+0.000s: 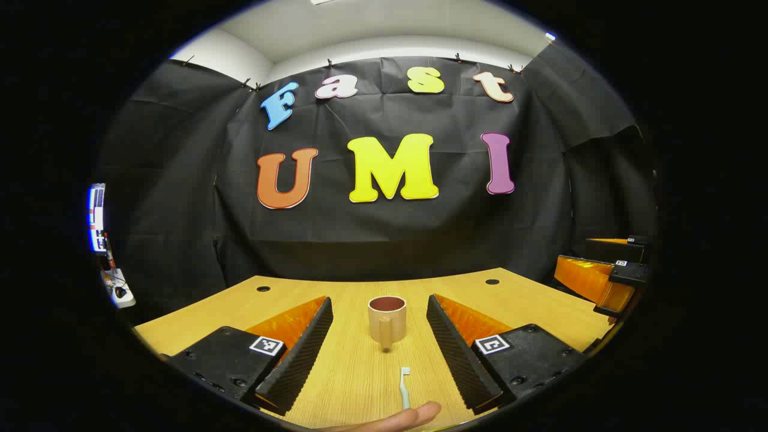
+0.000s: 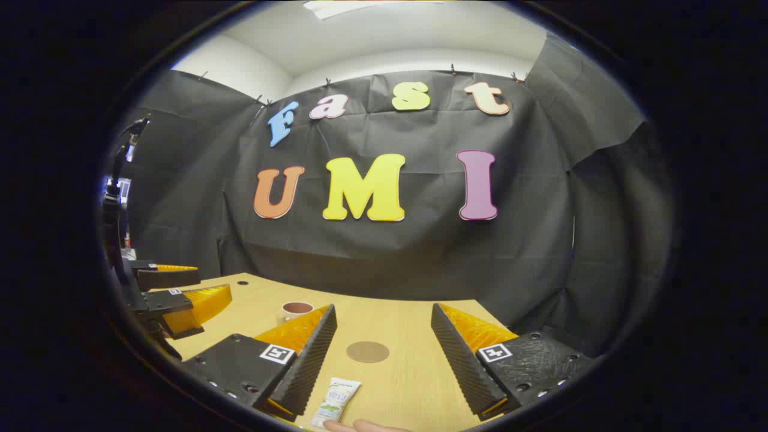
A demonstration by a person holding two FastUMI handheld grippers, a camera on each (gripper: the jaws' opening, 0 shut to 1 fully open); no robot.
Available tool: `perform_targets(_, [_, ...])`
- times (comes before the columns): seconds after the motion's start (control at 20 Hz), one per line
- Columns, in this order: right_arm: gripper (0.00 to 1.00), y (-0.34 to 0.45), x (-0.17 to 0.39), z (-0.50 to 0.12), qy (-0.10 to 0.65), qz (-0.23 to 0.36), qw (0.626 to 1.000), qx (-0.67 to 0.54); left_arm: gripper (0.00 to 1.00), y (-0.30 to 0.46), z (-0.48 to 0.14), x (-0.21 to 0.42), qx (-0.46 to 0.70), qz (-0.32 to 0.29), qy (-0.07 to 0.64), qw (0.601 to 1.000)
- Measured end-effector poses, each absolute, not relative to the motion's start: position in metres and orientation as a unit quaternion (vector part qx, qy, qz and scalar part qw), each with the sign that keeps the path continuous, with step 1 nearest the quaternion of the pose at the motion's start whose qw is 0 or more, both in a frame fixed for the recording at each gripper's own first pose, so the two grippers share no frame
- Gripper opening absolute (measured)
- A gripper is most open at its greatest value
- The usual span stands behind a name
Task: Put the toothbrush and toothpaste on the desktop into the cup, then pick up the cup and place it on the coaster on the desktop.
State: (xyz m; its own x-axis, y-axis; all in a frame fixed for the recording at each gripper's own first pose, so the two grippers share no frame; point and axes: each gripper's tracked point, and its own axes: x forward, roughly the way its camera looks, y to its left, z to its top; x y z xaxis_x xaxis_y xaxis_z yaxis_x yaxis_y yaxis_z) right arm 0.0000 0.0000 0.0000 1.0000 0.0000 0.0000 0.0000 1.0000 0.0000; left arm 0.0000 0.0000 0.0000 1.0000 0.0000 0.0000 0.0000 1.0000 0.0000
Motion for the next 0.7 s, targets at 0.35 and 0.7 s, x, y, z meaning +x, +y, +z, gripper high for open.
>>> perform_targets(0.35, [0.95,-0.005,0.003,-0.001,0.001,-0.005,1.000,0.002,1.00,-0.003,-0.009,0.004,0.007,0.004,0.015,1.000])
perform_targets(0.7, [0.95,-0.006,0.006,-0.004,0.006,-0.007,1.000,0.001,1.00,-0.005,-0.019,0.008,0.013,0.001,0.026,1.000])
